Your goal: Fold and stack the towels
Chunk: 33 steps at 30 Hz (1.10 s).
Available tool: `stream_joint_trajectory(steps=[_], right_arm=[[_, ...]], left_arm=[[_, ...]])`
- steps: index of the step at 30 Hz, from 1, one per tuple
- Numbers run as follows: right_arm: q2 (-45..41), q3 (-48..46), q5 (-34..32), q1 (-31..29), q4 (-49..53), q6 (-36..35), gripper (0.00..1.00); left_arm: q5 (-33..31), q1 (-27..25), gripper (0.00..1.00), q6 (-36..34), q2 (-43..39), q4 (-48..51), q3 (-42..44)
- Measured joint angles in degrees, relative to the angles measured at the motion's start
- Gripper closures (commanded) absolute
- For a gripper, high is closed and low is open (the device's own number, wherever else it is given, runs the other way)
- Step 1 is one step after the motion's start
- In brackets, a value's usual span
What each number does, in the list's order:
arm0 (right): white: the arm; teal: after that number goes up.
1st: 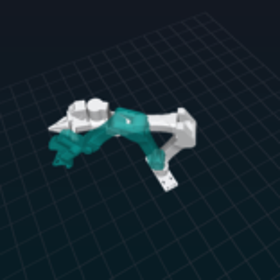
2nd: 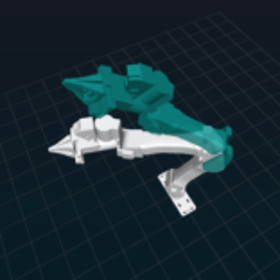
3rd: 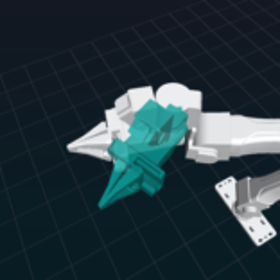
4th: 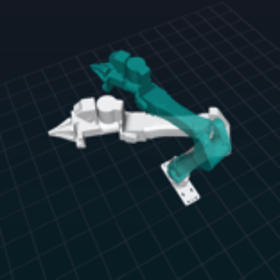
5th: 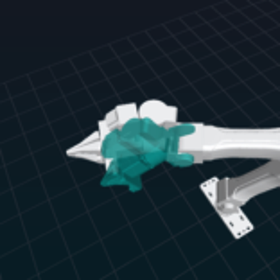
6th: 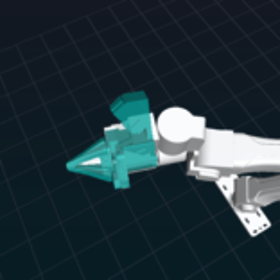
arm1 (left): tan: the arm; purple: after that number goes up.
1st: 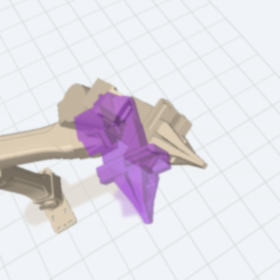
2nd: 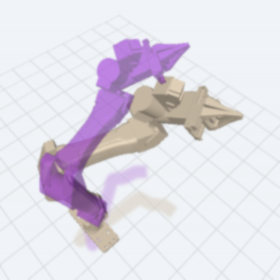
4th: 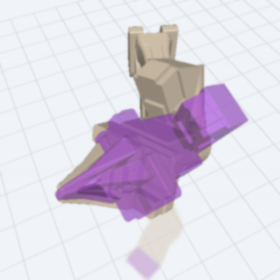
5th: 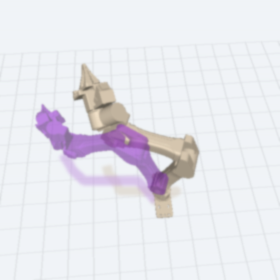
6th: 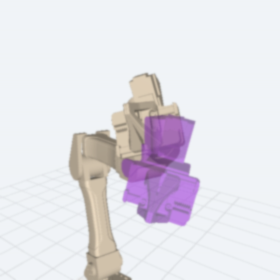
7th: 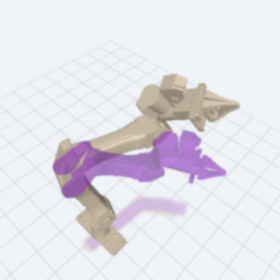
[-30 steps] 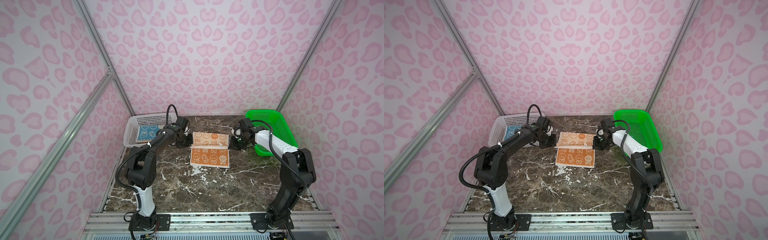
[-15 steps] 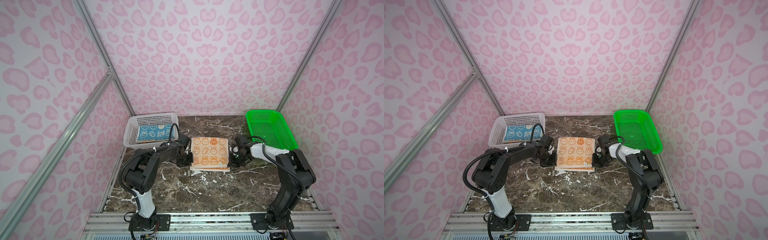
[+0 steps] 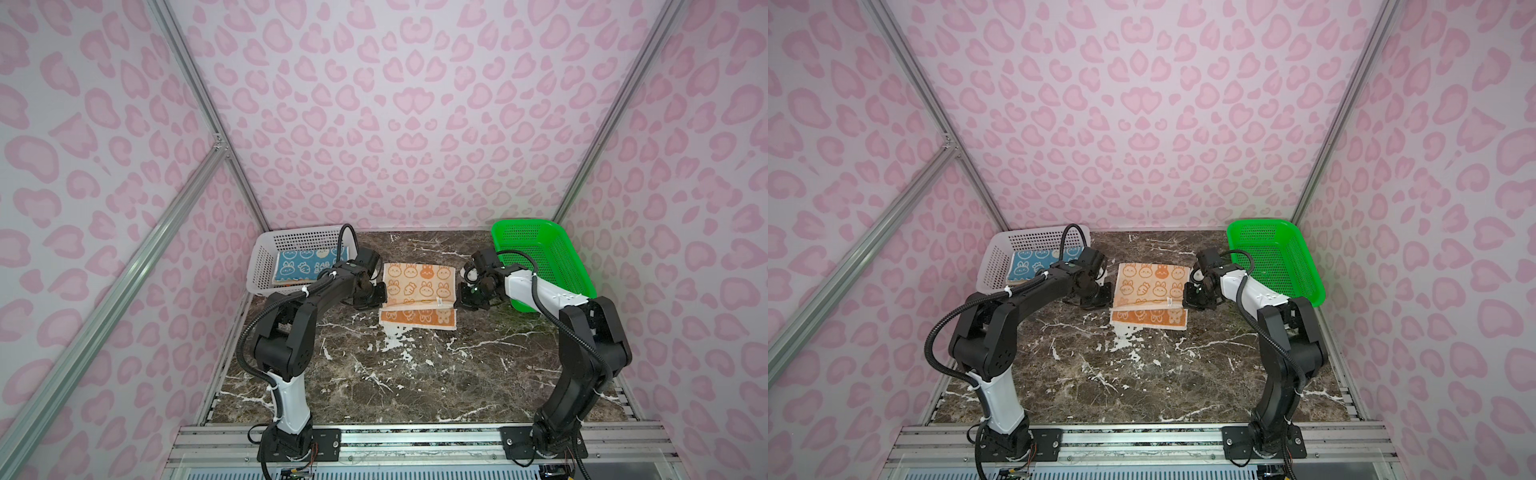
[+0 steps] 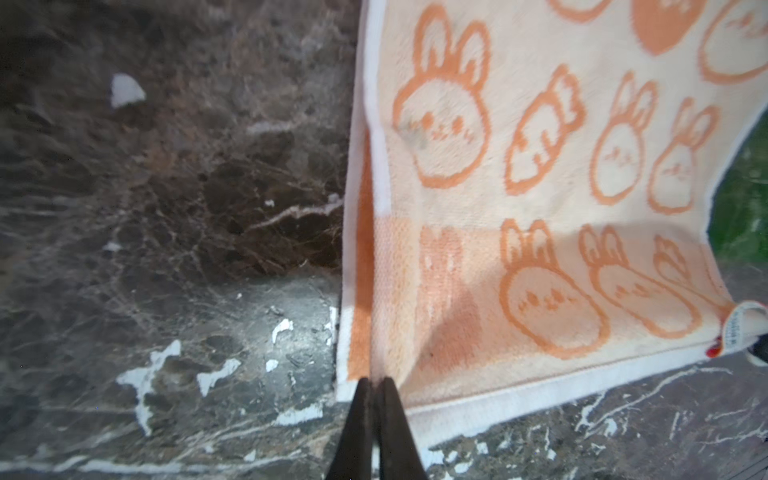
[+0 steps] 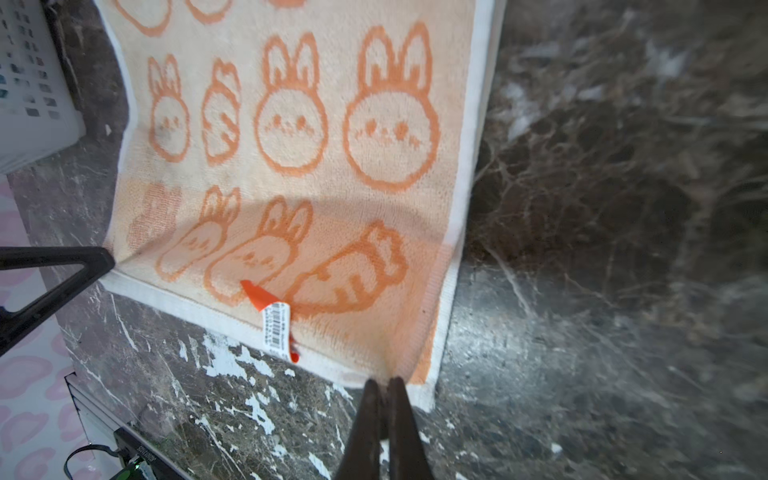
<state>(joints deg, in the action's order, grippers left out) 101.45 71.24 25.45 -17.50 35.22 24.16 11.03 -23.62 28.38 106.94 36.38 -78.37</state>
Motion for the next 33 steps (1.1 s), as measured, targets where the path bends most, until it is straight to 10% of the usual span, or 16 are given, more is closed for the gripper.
stream_joint_trajectory(steps=[19, 33], right_arm=[[-1.64, -12.00, -0.15, -2.75, -2.73, 1.31, 1.00], [3.89, -2.36, 0.70, 0.85, -1.60, -0.79, 1.00]], left_arm=[[1.14, -3.04, 0.98, 1.22, -3.21, -0.90, 10.43], [1.05, -0.59, 0.98, -0.02, 3.04, 0.13, 0.81]])
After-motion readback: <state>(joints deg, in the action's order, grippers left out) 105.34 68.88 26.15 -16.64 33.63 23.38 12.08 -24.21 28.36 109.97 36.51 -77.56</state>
